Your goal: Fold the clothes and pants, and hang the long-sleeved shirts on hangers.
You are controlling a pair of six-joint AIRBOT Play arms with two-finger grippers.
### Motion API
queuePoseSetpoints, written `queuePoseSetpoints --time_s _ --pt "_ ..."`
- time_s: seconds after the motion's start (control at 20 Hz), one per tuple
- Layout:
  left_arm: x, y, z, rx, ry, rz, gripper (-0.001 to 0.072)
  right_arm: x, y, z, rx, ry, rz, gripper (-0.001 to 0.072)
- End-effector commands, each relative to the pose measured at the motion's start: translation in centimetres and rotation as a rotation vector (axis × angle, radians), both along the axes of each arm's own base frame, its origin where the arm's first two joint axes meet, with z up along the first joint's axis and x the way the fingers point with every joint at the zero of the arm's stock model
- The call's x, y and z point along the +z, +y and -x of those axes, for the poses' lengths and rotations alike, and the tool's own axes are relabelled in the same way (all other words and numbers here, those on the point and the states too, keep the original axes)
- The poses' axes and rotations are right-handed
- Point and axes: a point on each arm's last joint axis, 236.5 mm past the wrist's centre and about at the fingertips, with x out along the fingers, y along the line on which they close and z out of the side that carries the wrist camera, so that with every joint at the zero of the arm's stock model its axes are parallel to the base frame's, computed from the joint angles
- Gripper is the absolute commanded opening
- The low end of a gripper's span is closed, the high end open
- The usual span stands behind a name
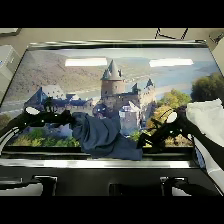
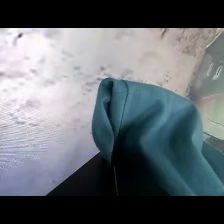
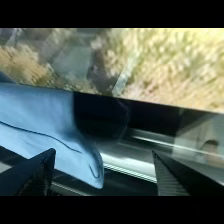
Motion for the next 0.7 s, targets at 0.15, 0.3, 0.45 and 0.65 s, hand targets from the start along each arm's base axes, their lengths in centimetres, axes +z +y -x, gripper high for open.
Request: queuePoseSetpoints --time_s 0.15,0.3,0.45,0.65 --pt "2.9 -0.5 -0.7 -0.007 -0.079 0.003 0.0019 -0.5 3.6 0.2 -0.144 0.0 -0.142 0.049" --pt "5.8 -0.3 -1.4 -0.011 -0.163 -0.009 0.0018 1.9 5.3 -0.8 -0.107 -0.051 -0.272 0.0045" --pt "14.5 0.3 -4.0 -0.067 -0.439 -0.075 0.0017 7.0 4.3 -6.8 -0.002 -0.346 -0.238 0.0045" --pt "38.7 5.8 -4.7 0.083 -1.013 -0.233 0.0017 27.7 -4.0 -20.1 -0.049 -1.11 0.183 0.0045"
